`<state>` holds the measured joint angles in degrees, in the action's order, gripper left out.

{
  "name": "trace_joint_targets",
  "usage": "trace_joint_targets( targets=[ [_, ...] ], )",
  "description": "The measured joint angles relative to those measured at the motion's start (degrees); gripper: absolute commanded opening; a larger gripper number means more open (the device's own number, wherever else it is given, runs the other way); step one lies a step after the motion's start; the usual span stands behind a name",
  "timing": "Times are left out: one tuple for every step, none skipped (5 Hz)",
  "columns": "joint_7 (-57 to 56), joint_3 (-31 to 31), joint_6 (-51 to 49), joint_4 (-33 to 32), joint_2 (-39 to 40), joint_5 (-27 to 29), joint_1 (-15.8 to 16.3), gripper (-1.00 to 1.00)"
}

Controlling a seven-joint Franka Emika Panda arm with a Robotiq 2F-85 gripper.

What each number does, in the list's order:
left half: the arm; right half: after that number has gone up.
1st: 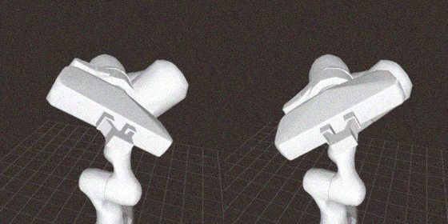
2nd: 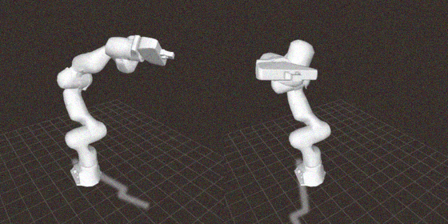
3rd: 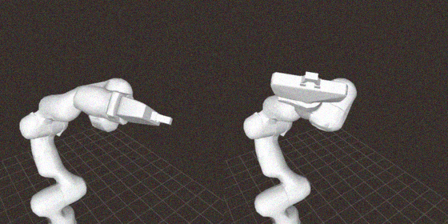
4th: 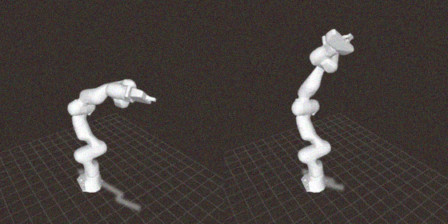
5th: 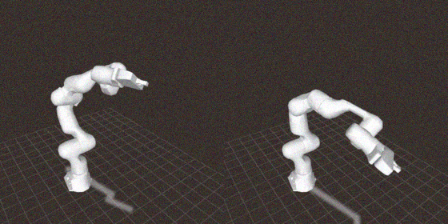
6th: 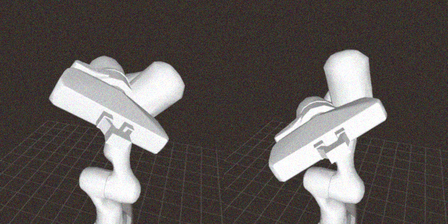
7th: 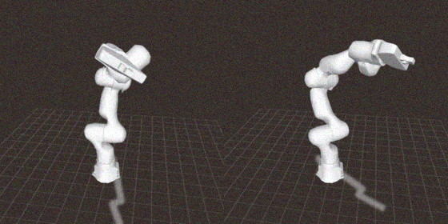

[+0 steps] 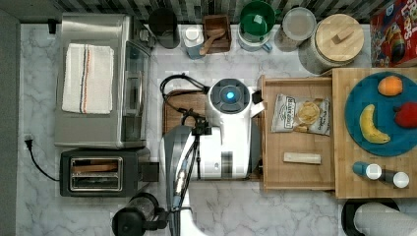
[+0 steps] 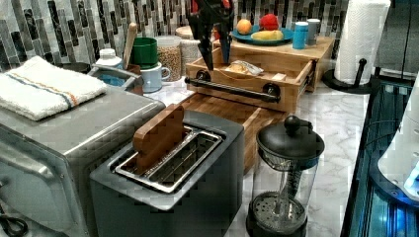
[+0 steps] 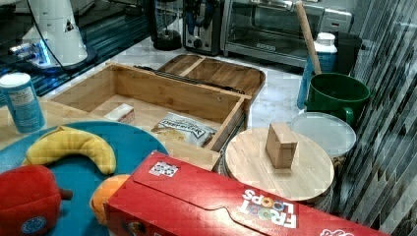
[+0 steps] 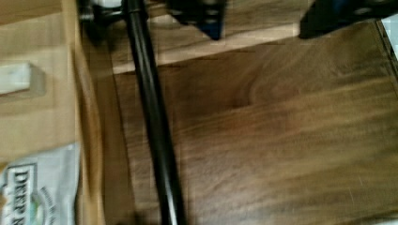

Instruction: Close the drawer.

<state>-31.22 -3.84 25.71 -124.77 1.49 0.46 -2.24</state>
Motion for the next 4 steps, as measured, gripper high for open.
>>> trace_joint_targets(
  targets=[
    [-1.15,-0.43,6.83,-4.25,-0.01,-0.20,0.79,-1.00],
    [-6.52,-0.80,13.04,-7.95,0.01,-1.08,0.95,-1.00],
    [-11.97,-0.79,18.07,-10.52,0.01,-1.27,0.96,-1.00],
    [-15.02,-0.79,20.51,-11.08,0.46,-1.38,0.88,-1.00]
  ],
)
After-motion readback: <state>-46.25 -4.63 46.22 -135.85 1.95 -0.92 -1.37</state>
